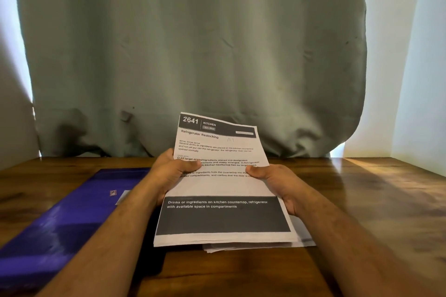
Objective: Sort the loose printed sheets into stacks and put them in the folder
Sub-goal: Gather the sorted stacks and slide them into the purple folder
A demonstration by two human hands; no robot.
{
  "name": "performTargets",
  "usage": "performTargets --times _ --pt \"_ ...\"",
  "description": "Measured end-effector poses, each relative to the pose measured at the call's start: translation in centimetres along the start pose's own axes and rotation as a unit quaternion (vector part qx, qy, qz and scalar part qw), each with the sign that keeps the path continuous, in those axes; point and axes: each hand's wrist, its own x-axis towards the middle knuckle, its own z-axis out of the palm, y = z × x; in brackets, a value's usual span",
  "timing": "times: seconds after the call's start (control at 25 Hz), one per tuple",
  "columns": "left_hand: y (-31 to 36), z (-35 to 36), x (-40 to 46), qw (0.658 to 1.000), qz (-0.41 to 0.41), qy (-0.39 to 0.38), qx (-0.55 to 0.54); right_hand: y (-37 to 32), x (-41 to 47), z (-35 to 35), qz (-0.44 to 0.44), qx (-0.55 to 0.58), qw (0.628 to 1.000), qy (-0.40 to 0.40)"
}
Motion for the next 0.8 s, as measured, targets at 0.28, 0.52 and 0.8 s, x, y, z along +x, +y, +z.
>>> performTargets --times 0.28,0.52,0.8 --pt "-0.7 -1.0 0.4 0.995 0.013 0.032 0.089 0.5 1.3 0.3 -0.019 -0.051 0.998 0.043" --pt "-0.1 -4.9 1.2 0.862 -0.06 0.244 0.441 0.4 1.6 -0.1 -0.061 0.023 0.993 0.101" --pt "-0.8 -4.5 1.3 0.898 -0.059 0.27 0.343 -0.1 0.9 0.7 -0.064 0.046 0.987 0.139"
